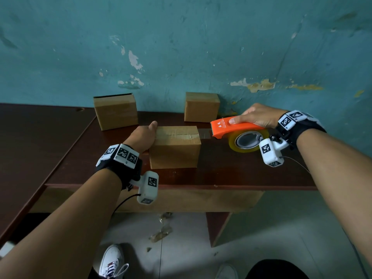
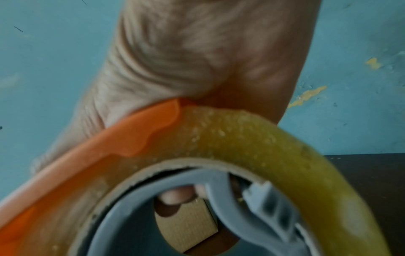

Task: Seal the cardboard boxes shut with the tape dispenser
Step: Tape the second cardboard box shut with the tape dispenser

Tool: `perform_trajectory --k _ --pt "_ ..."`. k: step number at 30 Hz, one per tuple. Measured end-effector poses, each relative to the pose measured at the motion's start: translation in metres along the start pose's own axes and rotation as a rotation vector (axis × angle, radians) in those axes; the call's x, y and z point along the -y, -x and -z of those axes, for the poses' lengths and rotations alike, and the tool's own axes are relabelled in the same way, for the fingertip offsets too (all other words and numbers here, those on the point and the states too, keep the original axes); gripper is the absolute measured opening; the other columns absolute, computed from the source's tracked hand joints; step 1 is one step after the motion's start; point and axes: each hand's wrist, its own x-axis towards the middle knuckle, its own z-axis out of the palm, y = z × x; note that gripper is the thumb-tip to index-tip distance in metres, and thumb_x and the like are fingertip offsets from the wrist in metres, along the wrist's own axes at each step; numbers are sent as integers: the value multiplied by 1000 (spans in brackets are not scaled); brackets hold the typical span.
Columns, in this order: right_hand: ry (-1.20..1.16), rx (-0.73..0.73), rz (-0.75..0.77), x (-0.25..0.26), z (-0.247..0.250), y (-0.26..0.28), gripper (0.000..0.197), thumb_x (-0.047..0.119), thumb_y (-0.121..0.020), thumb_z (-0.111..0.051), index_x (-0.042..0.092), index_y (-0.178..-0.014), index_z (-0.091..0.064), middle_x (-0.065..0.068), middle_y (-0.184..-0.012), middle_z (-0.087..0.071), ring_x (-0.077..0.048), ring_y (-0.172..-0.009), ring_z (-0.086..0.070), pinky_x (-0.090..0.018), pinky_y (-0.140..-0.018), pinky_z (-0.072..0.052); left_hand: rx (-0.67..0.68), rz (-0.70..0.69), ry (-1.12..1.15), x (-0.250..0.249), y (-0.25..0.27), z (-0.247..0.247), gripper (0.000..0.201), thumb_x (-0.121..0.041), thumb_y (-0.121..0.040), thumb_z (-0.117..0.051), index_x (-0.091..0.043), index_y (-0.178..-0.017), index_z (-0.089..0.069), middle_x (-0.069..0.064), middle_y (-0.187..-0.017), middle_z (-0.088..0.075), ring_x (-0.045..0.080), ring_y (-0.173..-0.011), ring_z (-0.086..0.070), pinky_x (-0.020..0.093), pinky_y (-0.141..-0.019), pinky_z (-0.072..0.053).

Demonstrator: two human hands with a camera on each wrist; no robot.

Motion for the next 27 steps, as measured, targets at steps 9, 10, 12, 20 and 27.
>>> perform_trajectory --k 9,10,12,20,27 --pt "62 28 -13 5 -12 -3 52 67 -84 -71 18 -66 -74 5 -55 -64 -12 -55 -61 -29 -68 -46 -5 -20 -59 0 0 0 53 -44 -117 -22 -10 -144 -52 22 -127 -63 35 -119 -63 49 -109 -50" --pt "86 38 -19 7 -13 -5 52 67 -84 -71 18 -67 -74 6 -54 -63 -10 -54 -60 -28 -67 -46 -3 -18 -64 -1 0 0 53 -44 -117 -23 -11 -145 -51 22 -127 -63 35 -119 -63 49 -109 -50" --pt "120 60 -22 10 -13 -9 58 73 -80 -68 17 -65 -72 6 -52 -59 -7 -50 -58 -28 -66 -44 -6 -13 -72 0 -2 0 55 -47 -116 -24 -10 -145 -52 21 -124 -64 34 -117 -64 49 -109 -50" --pt "216 102 -27 20 -21 -24 72 74 -83 -71 3 -83 -79 -3 -65 -66 -15 -59 -62 -30 -69 -48 -25 7 -12 4 -8 -3 61 -54 -114 -26 -7 -138 -57 19 -119 -65 32 -112 -65 46 -105 -51" --pt "270 171 -32 35 -27 -34 62 76 -84 -68 16 -70 -77 5 -59 -67 -8 -53 -63 -30 -72 -51 -19 4 -44 4 -12 -4 57 -50 -115 -24 -14 -151 -50 20 -128 -64 34 -121 -63 50 -111 -49"
